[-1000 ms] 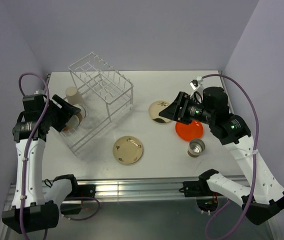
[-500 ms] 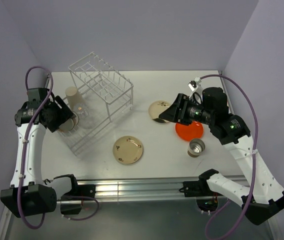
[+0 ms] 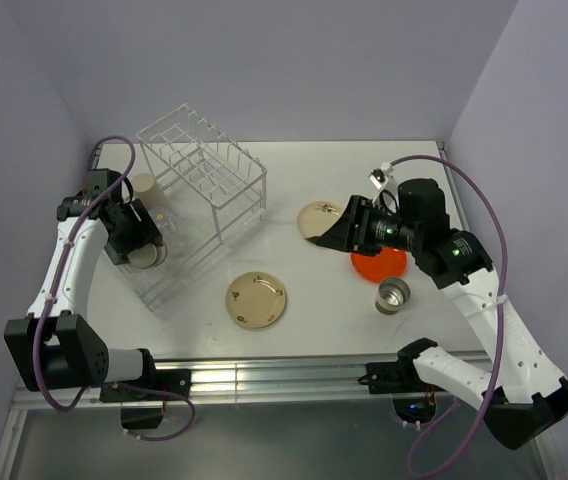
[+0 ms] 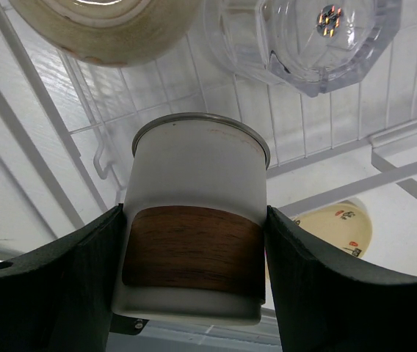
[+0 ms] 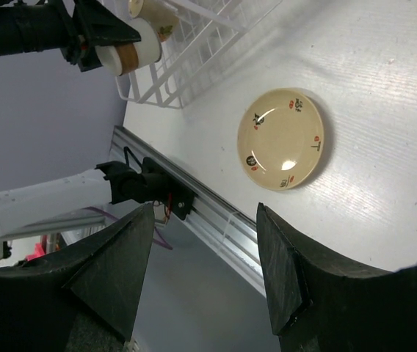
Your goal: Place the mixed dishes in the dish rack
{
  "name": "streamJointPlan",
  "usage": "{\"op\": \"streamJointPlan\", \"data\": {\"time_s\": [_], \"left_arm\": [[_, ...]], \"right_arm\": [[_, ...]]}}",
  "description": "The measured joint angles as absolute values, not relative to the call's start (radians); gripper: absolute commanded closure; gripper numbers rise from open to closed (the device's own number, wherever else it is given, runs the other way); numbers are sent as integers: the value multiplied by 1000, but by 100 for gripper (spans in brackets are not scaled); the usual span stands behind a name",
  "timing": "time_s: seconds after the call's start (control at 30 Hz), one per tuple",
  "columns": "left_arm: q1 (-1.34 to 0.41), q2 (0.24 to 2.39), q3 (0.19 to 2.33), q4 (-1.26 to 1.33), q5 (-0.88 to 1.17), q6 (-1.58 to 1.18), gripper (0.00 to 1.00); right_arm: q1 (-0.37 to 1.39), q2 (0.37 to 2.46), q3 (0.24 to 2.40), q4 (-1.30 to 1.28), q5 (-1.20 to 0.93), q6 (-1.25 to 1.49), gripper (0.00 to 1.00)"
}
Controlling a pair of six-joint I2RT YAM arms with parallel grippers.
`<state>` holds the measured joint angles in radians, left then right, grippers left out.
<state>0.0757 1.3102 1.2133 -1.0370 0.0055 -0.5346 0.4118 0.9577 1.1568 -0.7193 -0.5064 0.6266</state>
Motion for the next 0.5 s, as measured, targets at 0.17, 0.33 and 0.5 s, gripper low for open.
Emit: {"op": "streamJointPlan", "data": {"time_s": [0.17,0.33,0.5], "left_arm": [[60,1353,1197,-1037,0,-535,100],[60,1395,1195,-1038,-14,-522,100],[60,1460,1170,-1028,-16,-505,100]], "right_arm": [[397,956,1152,-719,-509,608,35],[381,954,1140,-719,-516,596,35],[361,944,1117,-720,-519,583,35]]}}
